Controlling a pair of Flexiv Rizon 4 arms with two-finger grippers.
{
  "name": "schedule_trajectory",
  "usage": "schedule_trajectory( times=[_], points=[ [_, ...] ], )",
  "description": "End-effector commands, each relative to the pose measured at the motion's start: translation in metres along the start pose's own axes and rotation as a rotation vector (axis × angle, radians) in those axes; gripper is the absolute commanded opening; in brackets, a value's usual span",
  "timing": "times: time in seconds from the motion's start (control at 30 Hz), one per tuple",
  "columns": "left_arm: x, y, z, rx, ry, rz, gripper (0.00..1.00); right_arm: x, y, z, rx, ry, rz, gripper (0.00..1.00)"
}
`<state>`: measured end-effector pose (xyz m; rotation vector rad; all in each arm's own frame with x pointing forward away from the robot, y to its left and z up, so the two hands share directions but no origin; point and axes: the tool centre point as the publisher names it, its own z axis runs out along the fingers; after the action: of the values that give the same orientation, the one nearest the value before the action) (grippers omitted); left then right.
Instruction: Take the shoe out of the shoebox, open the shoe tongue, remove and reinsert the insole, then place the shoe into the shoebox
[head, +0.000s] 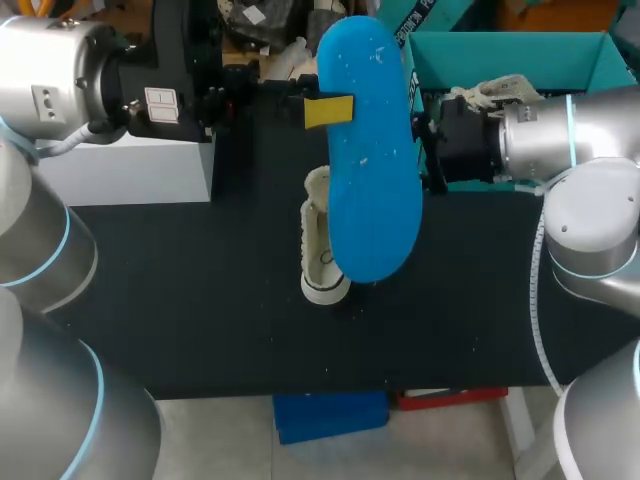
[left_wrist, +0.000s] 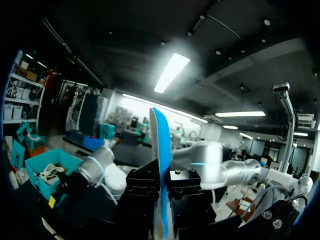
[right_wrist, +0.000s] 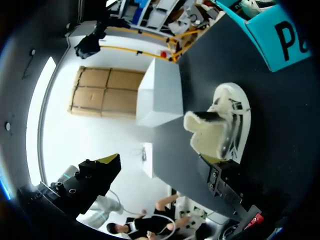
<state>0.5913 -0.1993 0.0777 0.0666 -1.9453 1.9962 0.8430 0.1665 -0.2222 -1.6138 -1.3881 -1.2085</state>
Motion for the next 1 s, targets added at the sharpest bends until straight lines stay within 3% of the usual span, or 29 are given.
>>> schedule_trajectory(
  times=[0.03,0.2,0.63,0.7,1.0],
  points=[
    [0.0,0.001,0.001,-0.003,-0.002,-0.002,0.0,-0.002,-0.003,0.0,-0.011,0.21,0.001,1.0],
    [0.0,0.001,0.001,-0.003,-0.002,-0.002,0.0,0.001,-0.004,-0.002,-0.057,0.194,-0.045,1.0],
    [-0.001,0.003,0.002,0.0,0.007,0.019,0.0,0.001,-0.004,-0.002,-0.057,0.194,-0.045,1.0],
    [-0.004,0.01,0.003,0.028,0.031,0.045,0.0,0.001,-0.004,-0.002,-0.057,0.194,-0.045,1.0],
    [-0.028,0.077,-0.002,-0.064,0.022,0.276,0.0,0.001,-0.004,-0.002,-0.057,0.194,-0.045,1.0]
  ],
)
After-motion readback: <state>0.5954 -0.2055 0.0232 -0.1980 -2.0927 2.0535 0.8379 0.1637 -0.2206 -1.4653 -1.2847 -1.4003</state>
